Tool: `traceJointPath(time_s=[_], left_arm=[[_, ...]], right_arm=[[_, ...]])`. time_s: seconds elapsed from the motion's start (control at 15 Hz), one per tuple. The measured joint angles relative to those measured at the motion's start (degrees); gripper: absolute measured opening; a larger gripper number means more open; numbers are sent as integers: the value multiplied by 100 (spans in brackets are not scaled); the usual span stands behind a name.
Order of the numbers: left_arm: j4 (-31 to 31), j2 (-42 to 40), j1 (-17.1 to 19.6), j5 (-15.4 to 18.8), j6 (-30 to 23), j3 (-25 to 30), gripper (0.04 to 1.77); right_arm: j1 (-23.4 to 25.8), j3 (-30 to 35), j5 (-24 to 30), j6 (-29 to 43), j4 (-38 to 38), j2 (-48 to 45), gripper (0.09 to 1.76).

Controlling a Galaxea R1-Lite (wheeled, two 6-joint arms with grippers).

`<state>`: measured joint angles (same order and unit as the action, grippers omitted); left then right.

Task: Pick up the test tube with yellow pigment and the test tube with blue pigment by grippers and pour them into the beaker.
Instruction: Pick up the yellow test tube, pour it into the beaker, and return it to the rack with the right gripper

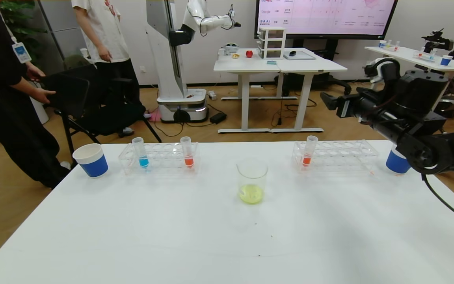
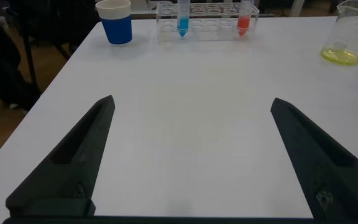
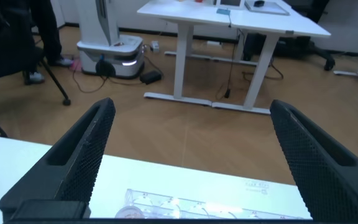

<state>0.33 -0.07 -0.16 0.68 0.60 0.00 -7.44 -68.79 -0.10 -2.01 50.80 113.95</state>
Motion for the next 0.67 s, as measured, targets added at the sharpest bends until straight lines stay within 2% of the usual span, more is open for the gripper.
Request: traceJointPath(time_s=[0.4,0.67], left_arm=[[2,0,-2,2,0,0,175],[2,0,-2,2,0,0,175]], right_arm=[[-9,435,7,-41,-39,-1734,174],[438,990,34,-83,-11,-3165,174]])
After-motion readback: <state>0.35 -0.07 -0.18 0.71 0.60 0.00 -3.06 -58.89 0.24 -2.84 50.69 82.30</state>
